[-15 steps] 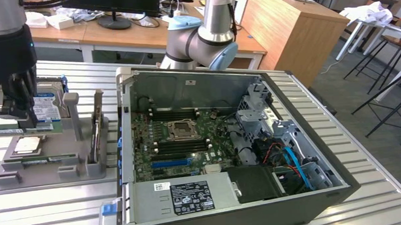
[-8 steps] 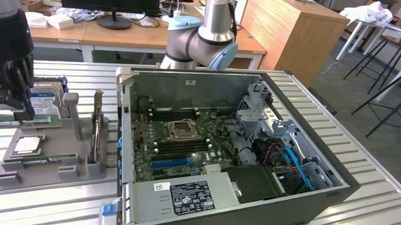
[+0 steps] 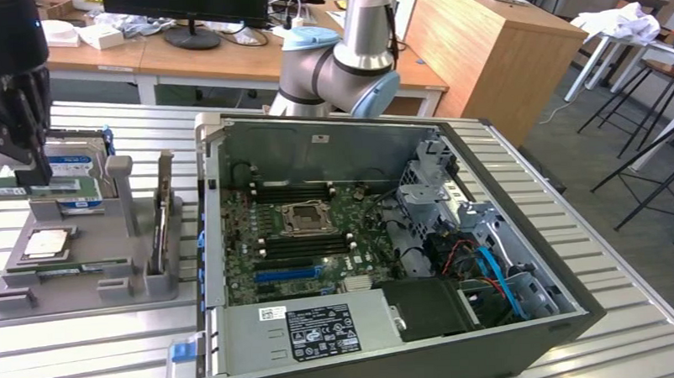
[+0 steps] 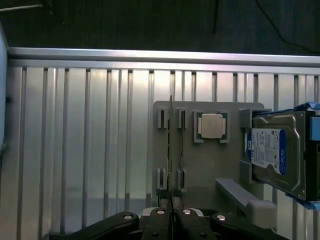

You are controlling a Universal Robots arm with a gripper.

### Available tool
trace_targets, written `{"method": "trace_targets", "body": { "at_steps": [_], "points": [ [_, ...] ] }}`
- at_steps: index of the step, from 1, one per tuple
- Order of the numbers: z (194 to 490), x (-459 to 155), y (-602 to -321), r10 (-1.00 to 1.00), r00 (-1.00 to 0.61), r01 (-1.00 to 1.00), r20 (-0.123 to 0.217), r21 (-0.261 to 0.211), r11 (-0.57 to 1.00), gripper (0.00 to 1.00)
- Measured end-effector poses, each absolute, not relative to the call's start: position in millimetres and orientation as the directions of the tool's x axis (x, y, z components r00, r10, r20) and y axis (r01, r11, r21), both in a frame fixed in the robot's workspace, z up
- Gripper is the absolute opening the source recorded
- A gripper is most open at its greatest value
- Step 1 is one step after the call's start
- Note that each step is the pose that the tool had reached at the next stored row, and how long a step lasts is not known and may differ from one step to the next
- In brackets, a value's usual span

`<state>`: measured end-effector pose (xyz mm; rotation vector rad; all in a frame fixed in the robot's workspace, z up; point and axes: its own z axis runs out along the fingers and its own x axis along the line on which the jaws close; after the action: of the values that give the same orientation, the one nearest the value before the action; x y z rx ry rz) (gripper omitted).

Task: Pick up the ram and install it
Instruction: 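Pick up the ram and move it above insertion slot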

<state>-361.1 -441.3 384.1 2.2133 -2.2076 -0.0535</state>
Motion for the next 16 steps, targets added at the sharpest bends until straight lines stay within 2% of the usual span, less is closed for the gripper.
{"method": "trace_targets", "body": {
  "at_steps": [16],
  "points": [
    [420,-361,-441,-1.000,0.002,-0.999,-0.013,0.035,-0.003,0.11]
  ]
}}
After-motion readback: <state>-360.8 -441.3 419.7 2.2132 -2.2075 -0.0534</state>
